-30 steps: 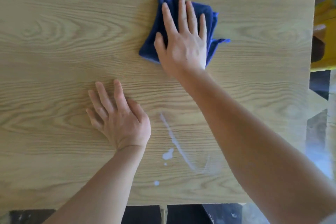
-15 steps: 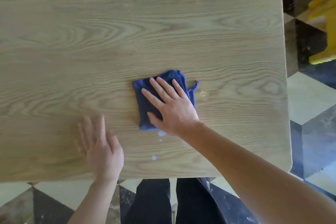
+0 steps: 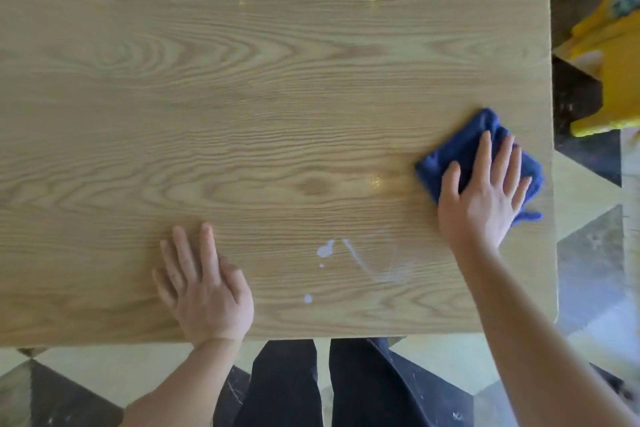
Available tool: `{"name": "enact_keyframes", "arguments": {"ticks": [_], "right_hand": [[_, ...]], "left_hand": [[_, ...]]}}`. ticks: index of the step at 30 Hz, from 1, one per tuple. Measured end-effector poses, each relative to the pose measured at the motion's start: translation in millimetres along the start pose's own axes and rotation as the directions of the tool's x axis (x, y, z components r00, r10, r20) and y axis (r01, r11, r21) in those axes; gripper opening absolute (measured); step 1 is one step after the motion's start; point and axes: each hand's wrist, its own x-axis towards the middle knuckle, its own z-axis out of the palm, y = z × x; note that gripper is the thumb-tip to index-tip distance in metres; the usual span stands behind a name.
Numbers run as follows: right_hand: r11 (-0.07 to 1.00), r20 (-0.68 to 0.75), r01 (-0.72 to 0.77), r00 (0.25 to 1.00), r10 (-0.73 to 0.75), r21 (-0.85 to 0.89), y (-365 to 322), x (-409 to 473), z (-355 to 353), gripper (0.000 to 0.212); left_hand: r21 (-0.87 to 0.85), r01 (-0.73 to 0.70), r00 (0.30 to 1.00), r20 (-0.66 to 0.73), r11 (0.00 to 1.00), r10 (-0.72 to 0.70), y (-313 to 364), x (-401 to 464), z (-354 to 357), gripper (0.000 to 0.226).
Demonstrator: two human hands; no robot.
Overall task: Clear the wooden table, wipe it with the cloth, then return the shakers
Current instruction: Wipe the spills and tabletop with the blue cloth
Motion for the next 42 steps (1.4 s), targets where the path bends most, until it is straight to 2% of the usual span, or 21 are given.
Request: {"name": "enact_keyframes", "arguments": {"ticks": [2,5,8,10,13,20,23,26,28,30,31,32,33,35,37,40,42], "right_hand": [[0.998,0.035,-0.066,0.997,0.066,0.001,4,-75,7,0.069],[0.996,0.109,0.017,0.994,-0.007,-0.086,-3,-180,22,0.069],[0.997,0.098,-0.041,0.994,0.047,-0.064,-16,-211,36,0.070],[0.994,0.075,-0.078,0.994,0.084,-0.074,-23,-202,40,0.070],[0.995,0.044,-0.050,0.998,0.054,-0.084,-33,-170,38,0.069],[0.997,-0.089,-0.055,0.995,0.051,-0.046,-87,17,31,0.067],[0.992,-0.090,-0.123,0.988,0.125,0.022,-120,66,31,0.066],[0.977,-0.093,-0.194,0.975,0.201,0.083,-148,67,37,0.064],[0.993,-0.095,-0.102,0.990,0.108,0.065,-171,42,45,0.066],[0.993,-0.043,0.105,0.994,-0.102,0.055,-192,-8,52,0.068],[0.968,0.000,0.245,0.969,-0.245,0.053,-196,-40,55,0.069],[0.916,0.065,0.397,0.914,-0.401,0.059,-194,-75,57,0.070],[0.838,0.147,0.542,0.825,-0.546,0.072,-183,-108,56,0.070],[0.683,0.264,0.725,0.645,-0.717,0.082,-136,-149,48,0.067],[0.616,0.285,0.787,0.582,-0.762,0.039,-76,-142,35,0.067],[0.569,0.294,0.818,0.567,-0.770,-0.087,-3,-74,8,0.070],[0.513,0.326,0.851,0.520,-0.789,-0.116,25,-18,-6,0.069]], "left_hand": [[-0.012,-0.004,1.000,0.002,1.000,0.004,2,0,-2,0.069],[-0.014,0.003,1.000,0.019,1.000,-0.003,1,2,-3,0.069],[-0.017,-0.005,1.000,0.017,1.000,0.005,1,1,-3,0.068],[-0.009,-0.010,1.000,0.007,1.000,0.010,0,1,-2,0.068],[0.002,-0.013,1.000,0.007,1.000,0.013,0,1,0,0.068],[0.011,-0.013,1.000,0.022,1.000,0.013,-1,1,0,0.070],[0.020,-0.021,1.000,0.013,1.000,0.021,0,2,1,0.070],[0.019,-0.018,1.000,0.003,1.000,0.017,0,1,0,0.071],[0.023,-0.029,1.000,-0.002,0.999,0.029,1,1,-1,0.070],[0.024,-0.027,1.000,-0.003,0.999,0.027,2,2,-1,0.070],[0.017,-0.024,1.000,-0.001,1.000,0.024,2,2,-2,0.070],[0.007,-0.022,1.000,0.002,1.000,0.022,2,1,-2,0.069],[-0.005,-0.019,1.000,0.005,1.000,0.019,2,1,-3,0.069],[-0.030,-0.007,1.000,-0.002,1.000,0.007,1,1,-3,0.071],[-0.036,-0.007,1.000,-0.016,0.999,0.006,1,1,-2,0.073],[-0.031,-0.011,1.000,-0.016,0.999,0.011,1,2,-1,0.070],[-0.026,-0.012,1.000,-0.012,1.000,0.012,0,2,0,0.069]]}}
